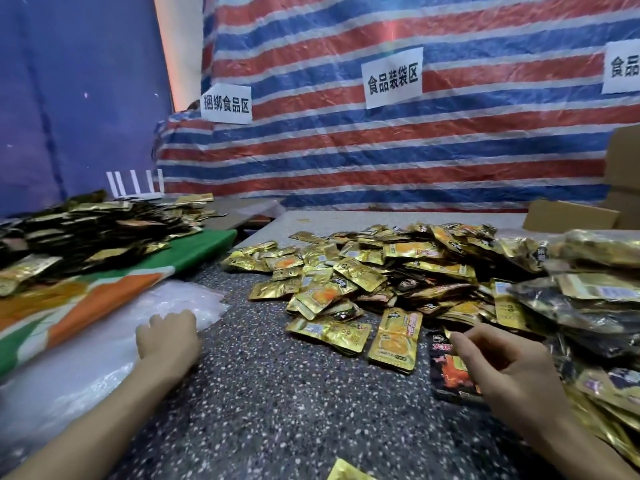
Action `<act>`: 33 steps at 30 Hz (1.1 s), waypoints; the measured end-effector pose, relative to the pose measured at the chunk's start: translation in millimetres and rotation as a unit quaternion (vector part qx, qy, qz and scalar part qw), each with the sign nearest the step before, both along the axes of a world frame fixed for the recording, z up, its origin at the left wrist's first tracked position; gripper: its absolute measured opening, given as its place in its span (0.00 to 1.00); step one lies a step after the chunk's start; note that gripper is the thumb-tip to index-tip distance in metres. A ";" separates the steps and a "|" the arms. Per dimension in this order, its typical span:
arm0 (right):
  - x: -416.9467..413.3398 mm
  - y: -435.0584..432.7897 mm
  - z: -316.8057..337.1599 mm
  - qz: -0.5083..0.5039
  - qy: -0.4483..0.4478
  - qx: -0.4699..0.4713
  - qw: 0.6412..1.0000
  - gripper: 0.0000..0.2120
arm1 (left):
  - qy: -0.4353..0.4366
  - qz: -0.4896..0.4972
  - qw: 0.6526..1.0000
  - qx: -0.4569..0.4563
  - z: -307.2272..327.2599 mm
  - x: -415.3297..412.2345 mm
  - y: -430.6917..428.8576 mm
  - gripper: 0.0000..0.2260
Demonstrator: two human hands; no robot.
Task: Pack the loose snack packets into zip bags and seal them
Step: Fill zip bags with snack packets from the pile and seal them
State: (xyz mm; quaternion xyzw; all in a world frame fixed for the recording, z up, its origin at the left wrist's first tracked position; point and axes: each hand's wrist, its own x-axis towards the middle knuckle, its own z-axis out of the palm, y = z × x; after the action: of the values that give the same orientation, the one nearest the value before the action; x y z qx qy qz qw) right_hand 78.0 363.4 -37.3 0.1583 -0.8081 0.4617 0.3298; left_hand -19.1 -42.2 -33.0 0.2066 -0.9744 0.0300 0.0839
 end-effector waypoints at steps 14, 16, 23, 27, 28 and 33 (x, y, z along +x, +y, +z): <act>1.6 3.2 3.8 0.021 -0.006 -0.023 0.999 0.13 | 0.179 -0.052 0.980 0.068 49.0 1.7 23.9 0.05; 3.7 2.4 8.0 0.047 -0.032 -0.072 0.996 0.14 | 0.241 -0.121 0.961 0.068 58.8 11.4 50.4 0.04; 5.8 11.6 23.5 0.188 -0.185 -0.283 0.922 0.30 | 0.367 -0.483 0.775 0.178 58.7 63.5 170.6 0.04; 2.1 23.2 27.4 0.212 -0.250 -0.339 0.882 0.34 | 0.345 -0.590 0.709 0.175 34.2 75.8 221.3 0.08; 0.5 26.5 27.9 0.202 -0.258 -0.336 0.883 0.32 | 0.339 -0.612 0.695 0.166 28.1 75.7 229.2 0.08; -2.8 35.6 30.3 0.139 -0.291 -0.310 0.894 0.14 | 0.336 -0.676 0.638 0.150 3.3 59.1 244.9 0.06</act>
State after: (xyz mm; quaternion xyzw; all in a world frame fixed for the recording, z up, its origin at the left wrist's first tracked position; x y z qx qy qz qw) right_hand 75.2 399.0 -7.0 0.0171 -0.6535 0.7554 0.0453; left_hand 40.0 202.6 -29.7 -0.5046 -0.7378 -0.2529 0.3701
